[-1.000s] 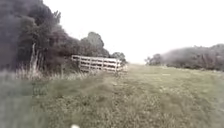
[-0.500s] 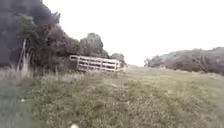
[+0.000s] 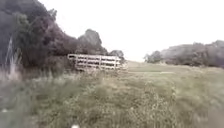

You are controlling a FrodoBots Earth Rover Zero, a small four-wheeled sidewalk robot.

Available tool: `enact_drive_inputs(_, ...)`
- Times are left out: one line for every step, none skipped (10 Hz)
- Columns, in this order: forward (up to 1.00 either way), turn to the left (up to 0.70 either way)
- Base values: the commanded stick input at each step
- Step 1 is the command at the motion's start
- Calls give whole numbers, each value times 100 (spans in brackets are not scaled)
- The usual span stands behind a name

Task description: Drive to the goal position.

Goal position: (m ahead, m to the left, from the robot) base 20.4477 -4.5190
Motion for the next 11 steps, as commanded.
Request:
enact_drive_inputs(70, -14)
enact_drive_inputs(70, -14)
enact_drive_inputs(70, -14)
enact_drive_inputs(70, -14)
enact_drive_inputs(49, -31)
enact_drive_inputs(17, -57)
enact_drive_inputs(0, -70)
enact_drive_inputs(0, -70)
enact_drive_inputs(0, -70)
enact_drive_inputs(0, -70)
enact_drive_inputs(0, -70)
